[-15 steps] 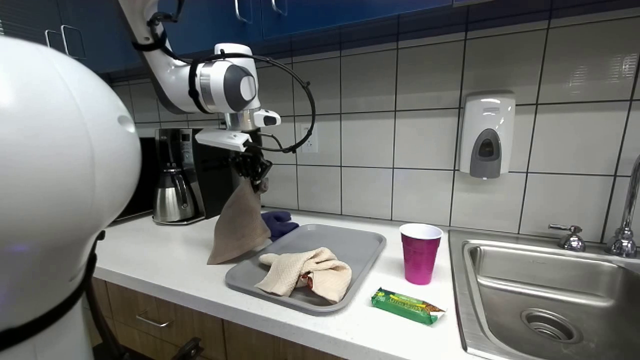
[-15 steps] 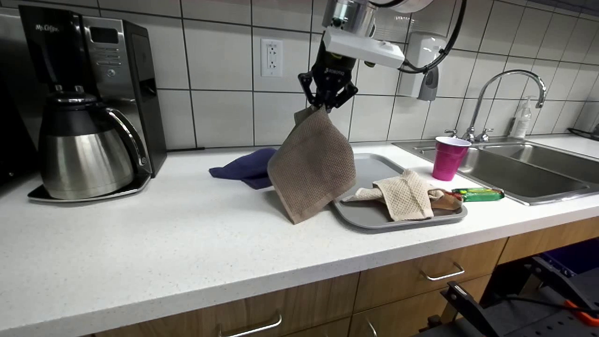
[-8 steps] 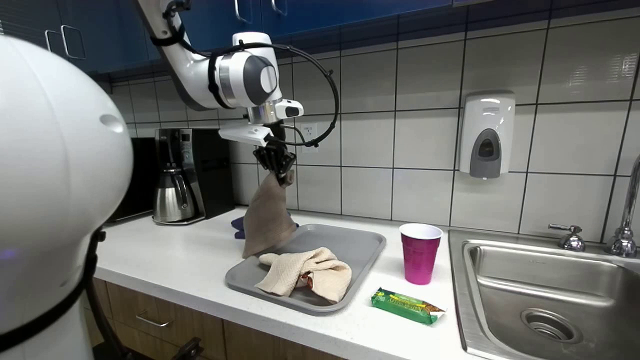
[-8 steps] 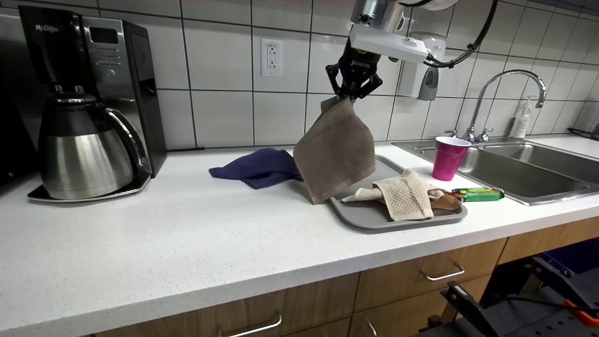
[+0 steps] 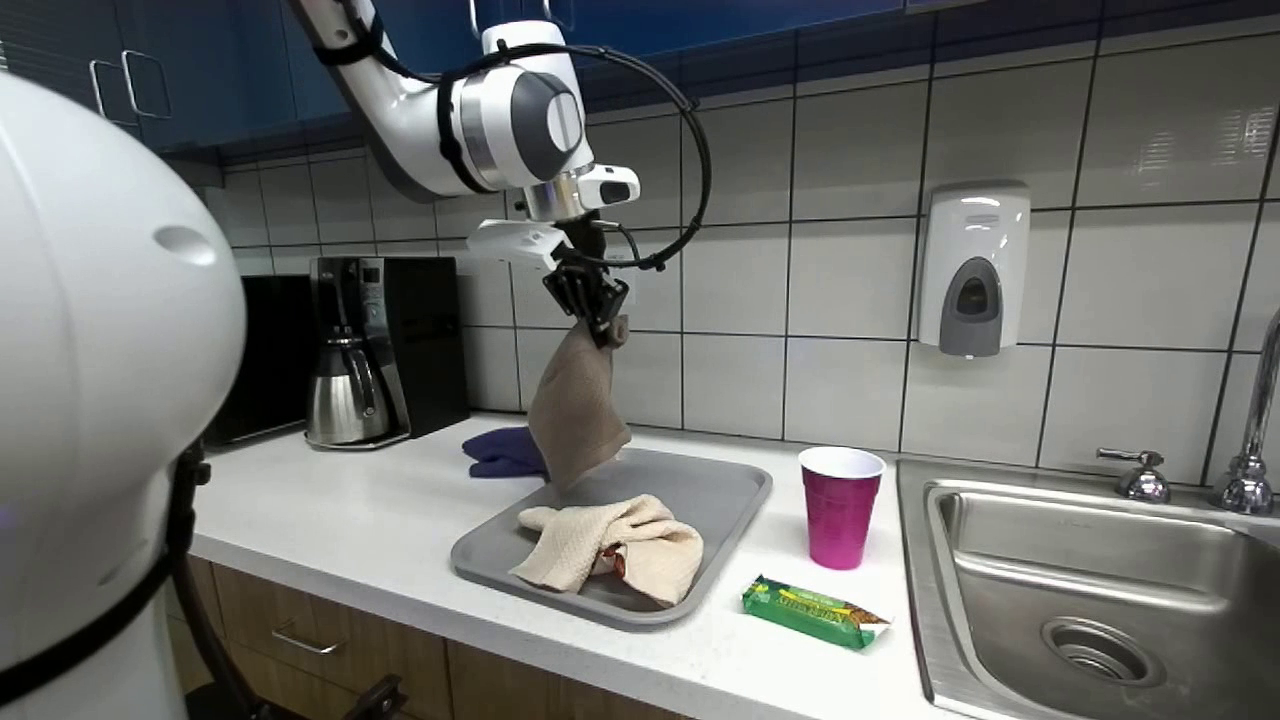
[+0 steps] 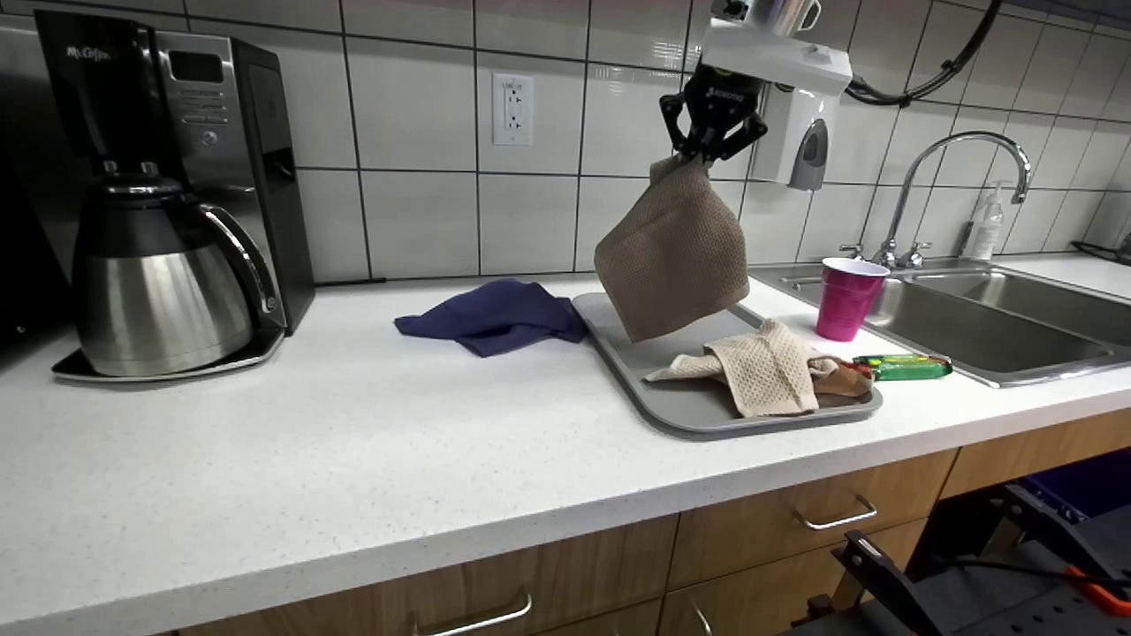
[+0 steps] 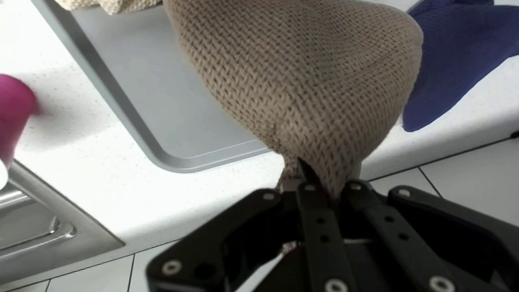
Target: Put the brown and blue towels on the tray
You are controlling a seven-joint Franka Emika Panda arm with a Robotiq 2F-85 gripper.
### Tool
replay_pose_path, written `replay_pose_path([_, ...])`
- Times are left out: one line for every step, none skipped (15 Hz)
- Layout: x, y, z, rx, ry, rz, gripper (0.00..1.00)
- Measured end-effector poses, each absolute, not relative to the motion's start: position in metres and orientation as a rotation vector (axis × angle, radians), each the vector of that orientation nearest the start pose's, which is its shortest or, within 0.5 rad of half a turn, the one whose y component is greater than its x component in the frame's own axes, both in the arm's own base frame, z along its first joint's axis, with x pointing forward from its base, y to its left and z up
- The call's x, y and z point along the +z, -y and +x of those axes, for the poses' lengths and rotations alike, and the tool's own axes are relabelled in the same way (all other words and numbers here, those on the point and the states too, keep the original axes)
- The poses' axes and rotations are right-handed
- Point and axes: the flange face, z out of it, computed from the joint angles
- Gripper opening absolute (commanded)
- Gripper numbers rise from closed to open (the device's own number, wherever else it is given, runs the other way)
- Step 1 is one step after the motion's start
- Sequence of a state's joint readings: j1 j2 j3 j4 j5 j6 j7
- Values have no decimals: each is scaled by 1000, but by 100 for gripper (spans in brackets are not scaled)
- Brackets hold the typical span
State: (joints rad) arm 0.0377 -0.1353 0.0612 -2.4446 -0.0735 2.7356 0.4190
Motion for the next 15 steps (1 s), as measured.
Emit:
replay_pose_path([401,-48,498,-659,-407,-2987,2])
replay_pose_path([403,-44,497,-666,-423,-2986,2])
replay_pose_path([404,-41,496,-670,-438,-2987,2])
replay_pose_path([403,-37,495,-671,-451,-2992,2])
replay_pose_path([401,-33,494,-668,-461,-2998,2])
replay_pose_path([398,-29,493,-662,-470,-3005,2])
replay_pose_path([394,-26,491,-655,-475,-3015,2])
replay_pose_path([390,-22,489,-646,-478,-3026,2])
replay_pose_path([386,-18,487,-634,-482,-3035,2])
replay_pose_path([380,-15,485,-621,-482,-3048,2])
replay_pose_path([375,-15,482,-607,-481,-3060,2])
replay_pose_path([371,-16,480,-595,-480,-3069,2])
replay_pose_path([366,-19,477,-582,-478,-3077,2])
replay_pose_path([362,-23,474,-570,-472,-3083,2])
replay_pose_path([358,-26,472,-556,-465,-3089,2])
